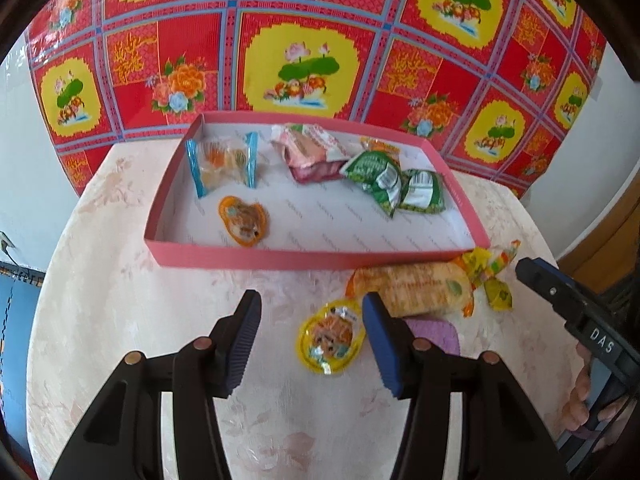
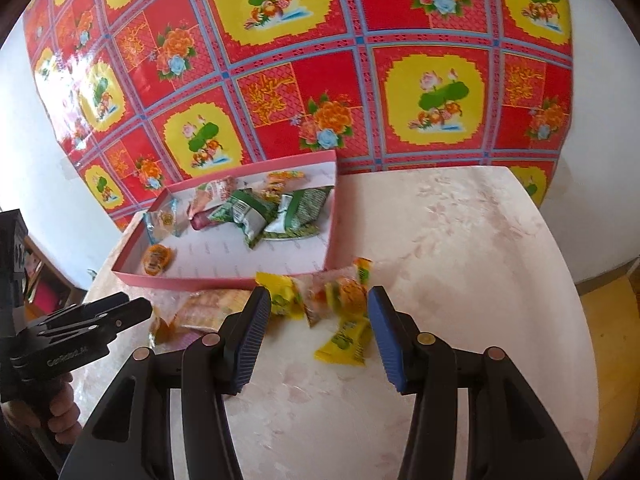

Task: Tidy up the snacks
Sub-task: 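Withdraw both tools from the tray toward the remaining snacks, then grasp the yellow jelly cup with the left tool while the right tool grasps a yellow candy pack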

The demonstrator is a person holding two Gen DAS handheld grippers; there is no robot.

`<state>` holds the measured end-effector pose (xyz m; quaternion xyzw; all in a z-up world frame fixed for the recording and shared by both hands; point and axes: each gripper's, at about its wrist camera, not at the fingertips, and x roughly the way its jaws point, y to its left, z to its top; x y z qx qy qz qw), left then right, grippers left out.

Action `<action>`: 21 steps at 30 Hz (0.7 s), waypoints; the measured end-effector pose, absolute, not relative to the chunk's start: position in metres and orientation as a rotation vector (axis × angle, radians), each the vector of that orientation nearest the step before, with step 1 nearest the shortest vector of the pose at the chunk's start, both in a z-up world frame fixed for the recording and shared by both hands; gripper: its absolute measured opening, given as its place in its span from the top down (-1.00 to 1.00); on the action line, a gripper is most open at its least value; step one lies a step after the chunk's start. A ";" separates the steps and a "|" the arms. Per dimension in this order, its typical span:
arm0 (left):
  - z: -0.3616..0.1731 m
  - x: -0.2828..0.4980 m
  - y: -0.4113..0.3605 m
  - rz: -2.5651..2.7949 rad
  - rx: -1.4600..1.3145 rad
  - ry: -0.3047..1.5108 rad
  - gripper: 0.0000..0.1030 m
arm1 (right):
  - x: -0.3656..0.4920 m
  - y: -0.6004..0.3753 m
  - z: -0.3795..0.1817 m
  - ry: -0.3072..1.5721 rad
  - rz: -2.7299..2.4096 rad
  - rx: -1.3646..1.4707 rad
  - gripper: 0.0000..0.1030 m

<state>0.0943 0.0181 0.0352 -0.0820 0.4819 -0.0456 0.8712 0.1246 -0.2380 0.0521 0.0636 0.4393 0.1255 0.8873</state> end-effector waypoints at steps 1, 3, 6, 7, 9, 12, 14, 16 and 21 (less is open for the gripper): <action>0.034 0.093 0.018 -0.097 -0.173 1.013 -0.08 | 0.124 -0.239 0.051 0.914 0.255 0.131 0.00; 0.032 0.092 0.017 -0.099 -0.171 1.022 -0.08 | 0.124 -0.242 0.049 0.919 0.241 0.126 0.00; 0.028 0.089 0.015 -0.098 -0.159 1.032 -0.08 | 0.125 -0.244 0.042 0.938 0.226 0.119 0.00; 0.028 0.089 0.015 -0.096 -0.155 1.034 -0.08 | 0.126 -0.244 0.039 0.950 0.226 0.119 0.00; 0.026 0.088 0.014 -0.092 -0.148 1.037 -0.07 | 0.126 -0.243 0.034 0.969 0.228 0.119 0.00; 0.024 0.088 0.015 -0.089 -0.148 1.041 -0.08 | 0.126 -0.242 0.028 0.986 0.235 0.118 0.00; 0.024 0.089 0.016 -0.090 -0.152 1.040 -0.08 | 0.126 -0.240 0.026 0.993 0.239 0.117 0.00; 0.024 0.090 0.015 -0.085 -0.147 1.042 -0.07 | 0.126 -0.240 0.024 0.998 0.245 0.118 0.00; 0.022 0.089 0.010 -0.072 -0.107 1.031 0.00 | 0.128 -0.236 0.017 1.018 0.245 0.109 0.00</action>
